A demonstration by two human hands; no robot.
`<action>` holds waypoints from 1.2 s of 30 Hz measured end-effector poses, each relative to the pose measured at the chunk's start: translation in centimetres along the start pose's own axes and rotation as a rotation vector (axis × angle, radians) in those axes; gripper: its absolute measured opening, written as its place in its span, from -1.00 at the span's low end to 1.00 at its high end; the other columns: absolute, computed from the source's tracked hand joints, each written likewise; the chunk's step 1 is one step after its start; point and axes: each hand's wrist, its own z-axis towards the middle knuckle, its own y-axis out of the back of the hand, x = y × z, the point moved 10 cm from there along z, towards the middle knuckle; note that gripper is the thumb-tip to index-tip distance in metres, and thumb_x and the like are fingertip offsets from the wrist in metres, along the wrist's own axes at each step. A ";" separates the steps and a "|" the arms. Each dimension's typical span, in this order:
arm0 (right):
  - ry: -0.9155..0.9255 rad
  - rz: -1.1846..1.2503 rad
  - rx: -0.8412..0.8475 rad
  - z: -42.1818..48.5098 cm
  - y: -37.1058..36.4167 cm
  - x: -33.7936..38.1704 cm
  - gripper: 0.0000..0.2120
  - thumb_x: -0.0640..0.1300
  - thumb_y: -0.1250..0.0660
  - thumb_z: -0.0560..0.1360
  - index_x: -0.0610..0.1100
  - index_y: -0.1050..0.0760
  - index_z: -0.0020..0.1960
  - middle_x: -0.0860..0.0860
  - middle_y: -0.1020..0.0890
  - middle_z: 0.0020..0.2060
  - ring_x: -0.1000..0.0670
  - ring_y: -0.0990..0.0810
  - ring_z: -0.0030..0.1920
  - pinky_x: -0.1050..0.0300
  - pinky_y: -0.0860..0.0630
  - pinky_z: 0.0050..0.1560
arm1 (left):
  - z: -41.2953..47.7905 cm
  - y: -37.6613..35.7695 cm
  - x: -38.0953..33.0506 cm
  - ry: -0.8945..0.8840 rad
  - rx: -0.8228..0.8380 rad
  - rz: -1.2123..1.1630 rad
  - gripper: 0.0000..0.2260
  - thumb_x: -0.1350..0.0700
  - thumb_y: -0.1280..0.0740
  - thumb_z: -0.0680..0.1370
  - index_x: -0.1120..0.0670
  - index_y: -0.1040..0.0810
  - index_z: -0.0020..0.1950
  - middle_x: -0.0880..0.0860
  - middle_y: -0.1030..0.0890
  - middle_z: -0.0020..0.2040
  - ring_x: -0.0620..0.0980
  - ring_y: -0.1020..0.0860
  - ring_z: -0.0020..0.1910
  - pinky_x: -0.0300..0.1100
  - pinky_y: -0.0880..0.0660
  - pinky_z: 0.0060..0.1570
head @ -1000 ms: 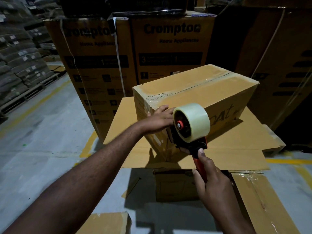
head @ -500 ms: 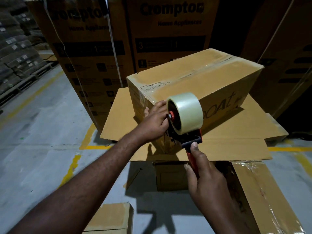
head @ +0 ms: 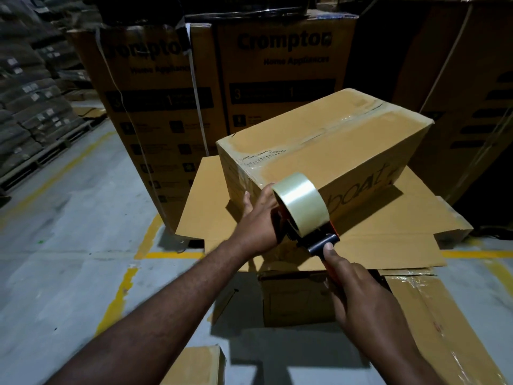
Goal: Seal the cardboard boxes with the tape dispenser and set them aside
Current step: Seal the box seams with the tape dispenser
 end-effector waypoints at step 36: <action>-0.442 1.099 0.024 2.0 2.8 -5.5 -0.44 -0.22 -0.38 0.56 0.16 -0.33 0.45 -0.26 -0.58 0.05 -0.07 -0.59 -0.34 0.02 -0.57 -0.34 | 5.1 1.0 1.8 0.057 -0.366 -0.215 -0.68 -0.11 -0.19 0.69 -0.12 -0.56 0.39 -0.21 -0.48 0.44 -0.16 -0.20 0.54 0.38 0.06 0.49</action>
